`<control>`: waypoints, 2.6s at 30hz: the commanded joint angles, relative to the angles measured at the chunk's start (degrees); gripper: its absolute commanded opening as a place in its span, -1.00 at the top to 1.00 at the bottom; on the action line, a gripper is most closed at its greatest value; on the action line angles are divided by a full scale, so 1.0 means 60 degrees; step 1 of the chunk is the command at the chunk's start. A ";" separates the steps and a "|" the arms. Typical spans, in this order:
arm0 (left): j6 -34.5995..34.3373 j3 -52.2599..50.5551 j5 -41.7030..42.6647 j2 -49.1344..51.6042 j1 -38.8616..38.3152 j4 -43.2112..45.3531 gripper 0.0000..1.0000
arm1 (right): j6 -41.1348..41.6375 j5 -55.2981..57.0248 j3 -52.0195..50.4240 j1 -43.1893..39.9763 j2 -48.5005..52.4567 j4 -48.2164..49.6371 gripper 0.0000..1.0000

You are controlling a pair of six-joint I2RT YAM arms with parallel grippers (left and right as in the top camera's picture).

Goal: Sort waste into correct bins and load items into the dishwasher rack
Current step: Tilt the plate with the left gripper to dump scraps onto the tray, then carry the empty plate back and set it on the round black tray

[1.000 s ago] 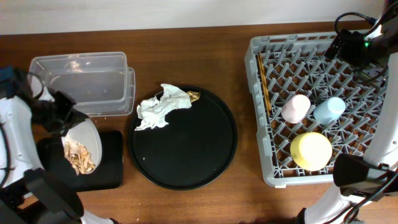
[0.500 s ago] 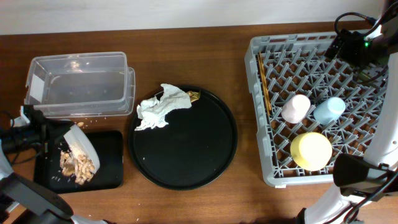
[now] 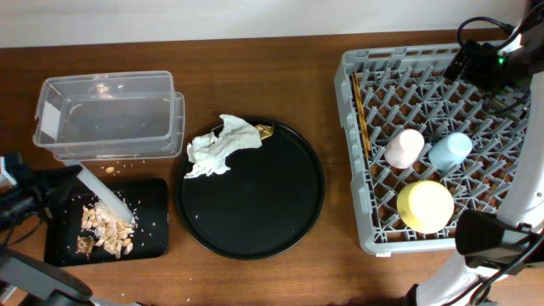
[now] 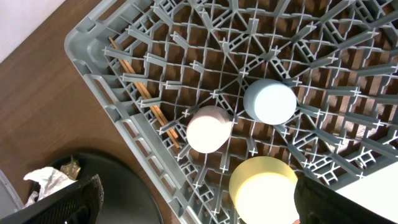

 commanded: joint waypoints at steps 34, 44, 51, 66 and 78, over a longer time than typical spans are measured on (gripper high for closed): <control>0.0076 -0.0098 -0.0943 -0.3064 -0.5923 -0.1013 0.99 | -0.0080 0.0087 0.0047 -0.0004 -0.0036 -0.0051 -0.97; -0.7552 -0.0098 -1.0142 -0.2535 -1.4440 0.3756 0.99 | -0.0080 0.0087 0.0047 -0.0004 -0.0040 -0.0055 -0.97; -0.8408 -0.0098 -1.1573 -0.0317 -1.6538 0.4524 0.99 | -0.0084 0.0087 0.0047 -0.0004 -0.0036 -0.0051 -0.97; -0.8528 0.0113 -1.1795 0.0856 -1.6874 0.4481 -0.74 | -0.0084 0.0087 0.0047 -0.0004 -0.0036 -0.0051 -0.97; -0.4218 0.1781 -1.2772 0.1202 -1.4007 0.6488 -0.92 | -0.0084 0.0091 0.0047 -0.0004 -0.0036 -0.0055 -0.97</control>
